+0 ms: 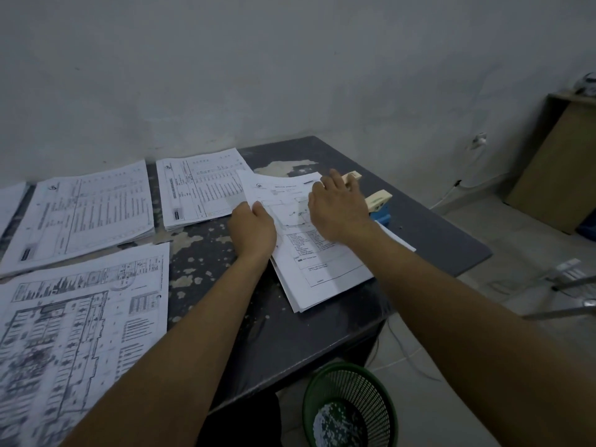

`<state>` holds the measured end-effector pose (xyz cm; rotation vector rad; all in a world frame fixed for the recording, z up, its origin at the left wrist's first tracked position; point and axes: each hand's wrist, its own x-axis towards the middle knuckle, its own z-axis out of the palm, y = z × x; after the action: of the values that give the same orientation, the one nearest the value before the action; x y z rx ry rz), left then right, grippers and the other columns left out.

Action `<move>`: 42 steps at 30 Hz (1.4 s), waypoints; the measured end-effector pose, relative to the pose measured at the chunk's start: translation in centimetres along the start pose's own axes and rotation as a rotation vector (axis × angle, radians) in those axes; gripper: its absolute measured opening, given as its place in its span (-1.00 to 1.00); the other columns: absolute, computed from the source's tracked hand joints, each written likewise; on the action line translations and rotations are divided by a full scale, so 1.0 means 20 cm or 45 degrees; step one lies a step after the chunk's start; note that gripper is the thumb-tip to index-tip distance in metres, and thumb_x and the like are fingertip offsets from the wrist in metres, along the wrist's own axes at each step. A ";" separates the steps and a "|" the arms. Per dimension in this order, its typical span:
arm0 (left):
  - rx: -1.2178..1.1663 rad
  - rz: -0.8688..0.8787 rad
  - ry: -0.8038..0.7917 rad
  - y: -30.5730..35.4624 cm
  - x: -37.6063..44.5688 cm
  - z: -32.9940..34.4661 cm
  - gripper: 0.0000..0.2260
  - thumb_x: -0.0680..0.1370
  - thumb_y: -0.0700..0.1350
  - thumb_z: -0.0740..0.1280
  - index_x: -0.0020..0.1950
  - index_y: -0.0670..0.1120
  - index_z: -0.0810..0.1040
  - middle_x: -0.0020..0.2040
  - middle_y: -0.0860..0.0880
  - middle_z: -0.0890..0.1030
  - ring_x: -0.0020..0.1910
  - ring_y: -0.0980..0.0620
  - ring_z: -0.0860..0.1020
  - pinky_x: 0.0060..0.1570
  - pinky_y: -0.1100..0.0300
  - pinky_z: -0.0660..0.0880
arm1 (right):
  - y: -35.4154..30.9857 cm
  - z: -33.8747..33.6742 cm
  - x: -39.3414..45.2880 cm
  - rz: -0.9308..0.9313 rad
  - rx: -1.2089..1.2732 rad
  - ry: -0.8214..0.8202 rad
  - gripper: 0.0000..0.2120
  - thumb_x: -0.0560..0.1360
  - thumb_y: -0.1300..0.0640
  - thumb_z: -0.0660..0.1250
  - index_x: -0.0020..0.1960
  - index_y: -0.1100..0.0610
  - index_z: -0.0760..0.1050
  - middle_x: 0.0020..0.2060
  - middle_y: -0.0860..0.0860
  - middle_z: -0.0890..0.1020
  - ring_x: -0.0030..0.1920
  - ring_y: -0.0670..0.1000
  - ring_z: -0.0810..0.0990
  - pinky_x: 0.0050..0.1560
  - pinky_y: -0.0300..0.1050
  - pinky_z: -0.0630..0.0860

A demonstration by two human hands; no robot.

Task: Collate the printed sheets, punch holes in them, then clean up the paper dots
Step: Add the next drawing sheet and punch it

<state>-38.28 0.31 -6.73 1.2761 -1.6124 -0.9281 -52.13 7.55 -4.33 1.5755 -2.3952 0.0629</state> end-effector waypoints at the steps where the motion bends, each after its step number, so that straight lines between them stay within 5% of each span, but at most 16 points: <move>1: 0.009 0.002 0.005 0.00 0.00 0.00 -0.72 0.68 -0.10 0.12 -0.08 -0.23 0.50 -0.07 -0.15 0.59 -0.14 -0.05 0.55 -0.19 0.08 0.46 | 0.00 0.01 0.01 -0.003 -0.004 0.002 -0.52 0.65 -0.02 0.01 0.47 0.21 0.27 0.52 0.18 0.24 0.57 0.18 0.04 0.52 0.29 -0.02; 9: 0.013 0.020 -0.004 0.02 -0.01 0.00 -0.71 0.68 -0.10 0.12 -0.02 -0.24 0.54 -0.04 -0.12 0.60 -0.07 -0.09 0.58 -0.03 -0.04 0.56 | 0.01 -0.05 0.02 0.010 0.104 -0.062 -0.54 0.66 0.03 -0.02 0.49 0.20 0.24 0.54 0.16 0.21 0.58 0.16 0.01 0.53 0.27 -0.04; 14: 0.001 0.020 0.003 0.02 -0.02 -0.01 -0.70 0.69 -0.09 0.12 -0.04 -0.26 0.54 -0.07 -0.12 0.59 -0.10 -0.09 0.58 -0.10 0.01 0.53 | 0.05 -0.16 0.04 0.027 0.375 -0.121 -0.64 0.65 0.14 0.00 0.34 0.18 0.42 0.45 0.15 0.38 0.56 0.16 0.11 0.51 0.24 0.09; 16: -0.002 0.025 0.003 0.02 -0.03 -0.01 -0.70 0.69 -0.09 0.12 -0.03 -0.26 0.54 -0.07 -0.12 0.59 -0.11 -0.08 0.57 -0.10 0.02 0.52 | 0.06 -0.21 0.04 0.048 0.534 -0.115 -0.62 0.67 0.03 0.00 0.36 0.10 0.45 0.42 0.11 0.43 0.51 0.17 0.23 0.47 0.25 0.18; 19: -0.004 0.025 0.008 0.03 -0.03 -0.01 -0.71 0.69 -0.10 0.13 -0.06 -0.24 0.52 -0.10 -0.11 0.57 -0.13 -0.06 0.55 -0.18 0.10 0.46 | 0.11 -0.27 0.06 0.188 0.984 -0.176 -0.60 0.58 -0.26 0.14 0.18 -0.02 0.51 0.28 0.02 0.55 0.25 0.09 0.51 0.26 0.18 0.46; 24: -0.026 0.031 0.013 0.03 -0.04 -0.01 -0.71 0.69 -0.09 0.13 -0.12 -0.22 0.48 -0.14 -0.10 0.55 -0.18 -0.03 0.51 -0.22 0.12 0.41 | 0.16 -0.26 0.07 0.291 1.263 -0.053 -0.68 0.48 -0.13 0.37 0.06 0.10 0.53 -0.03 0.00 0.62 -0.17 -0.03 0.56 -0.08 -0.06 0.52; 32: -0.036 0.023 0.011 0.04 -0.06 -0.04 -0.73 0.69 -0.10 0.15 -0.14 -0.20 0.45 -0.12 -0.09 0.54 -0.17 0.01 0.49 -0.22 0.17 0.36 | 0.09 -0.28 0.06 0.335 1.196 0.093 -0.81 0.52 -0.06 0.36 -0.01 0.04 0.62 -0.11 -0.10 0.66 -0.08 -0.03 0.61 0.03 0.02 0.57; 42: 0.004 0.071 -0.017 0.13 -0.11 -0.11 -0.75 0.69 -0.10 0.16 -0.08 -0.21 0.48 -0.07 -0.10 0.55 -0.11 0.01 0.48 -0.13 0.18 0.35 | 0.07 -0.37 0.06 0.346 1.121 0.027 -0.75 0.58 0.08 0.30 -0.08 0.23 0.65 -0.29 -0.18 0.59 -0.38 -0.02 0.51 -0.37 -0.19 0.51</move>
<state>-36.96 2.86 -3.96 1.2228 -1.6525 -0.9019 -52.30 8.38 3.33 1.4702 -2.7000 1.3284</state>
